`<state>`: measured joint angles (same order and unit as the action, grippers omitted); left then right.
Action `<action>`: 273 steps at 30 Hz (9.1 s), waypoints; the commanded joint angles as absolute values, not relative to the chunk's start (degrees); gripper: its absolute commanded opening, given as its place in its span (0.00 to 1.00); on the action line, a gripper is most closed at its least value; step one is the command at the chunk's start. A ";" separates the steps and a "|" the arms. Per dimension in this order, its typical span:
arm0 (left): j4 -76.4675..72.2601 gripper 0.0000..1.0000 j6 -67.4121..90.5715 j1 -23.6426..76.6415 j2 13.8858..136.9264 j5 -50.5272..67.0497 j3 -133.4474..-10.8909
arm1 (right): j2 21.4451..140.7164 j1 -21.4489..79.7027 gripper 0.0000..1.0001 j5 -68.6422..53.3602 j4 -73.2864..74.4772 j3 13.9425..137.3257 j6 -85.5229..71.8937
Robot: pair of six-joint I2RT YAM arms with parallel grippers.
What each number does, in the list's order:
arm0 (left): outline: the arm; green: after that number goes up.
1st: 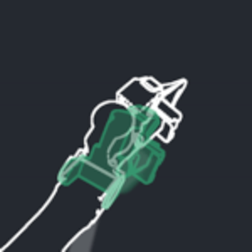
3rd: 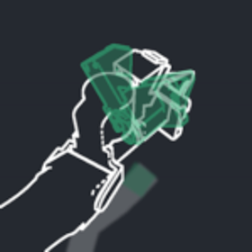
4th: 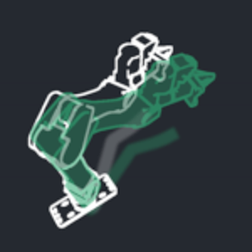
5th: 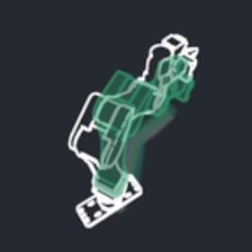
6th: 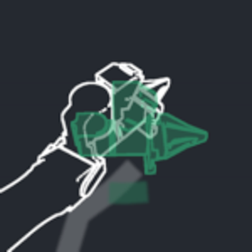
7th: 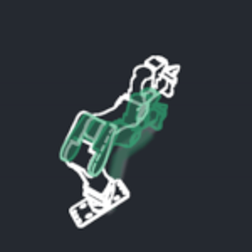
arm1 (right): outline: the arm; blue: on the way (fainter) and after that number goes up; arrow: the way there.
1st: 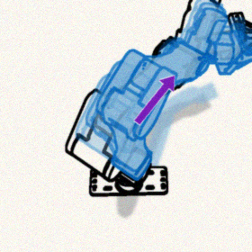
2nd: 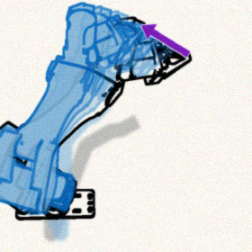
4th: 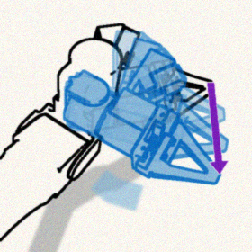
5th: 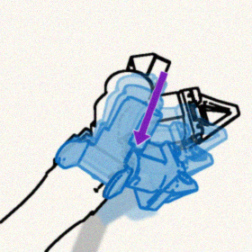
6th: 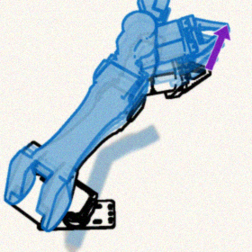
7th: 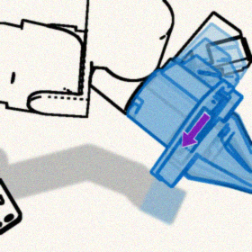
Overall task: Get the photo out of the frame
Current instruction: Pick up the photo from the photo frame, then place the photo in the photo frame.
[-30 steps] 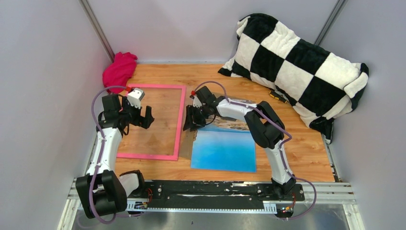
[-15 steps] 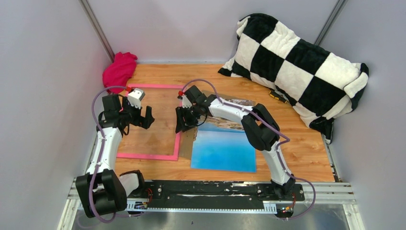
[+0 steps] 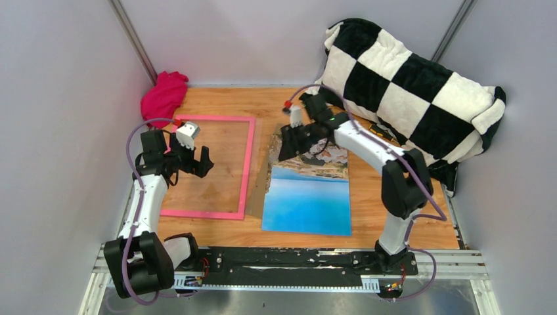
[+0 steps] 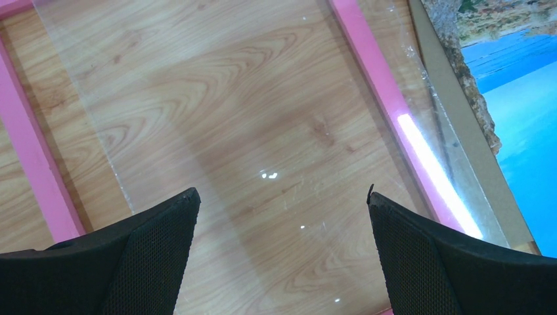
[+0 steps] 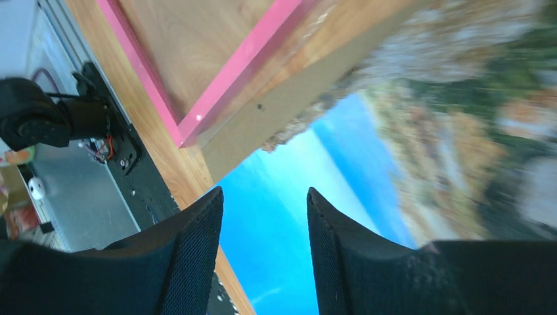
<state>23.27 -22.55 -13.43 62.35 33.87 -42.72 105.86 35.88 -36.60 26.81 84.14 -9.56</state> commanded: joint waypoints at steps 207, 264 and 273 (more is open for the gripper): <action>23.38 1.00 -24.36 -13.82 60.16 31.99 -41.85 | 110.42 16.25 0.00 -61.87 -20.84 67.61 -54.31; 23.28 1.00 -24.75 -13.89 59.89 32.63 -41.66 | 104.32 22.68 0.87 -27.34 30.87 76.30 -8.95; 23.55 1.00 -24.83 -13.86 59.86 33.17 -41.83 | 94.01 22.63 1.00 -16.89 35.42 73.51 4.13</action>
<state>24.05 -23.83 -13.43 60.75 31.94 -42.33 99.85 21.89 -22.92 31.03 75.09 -4.97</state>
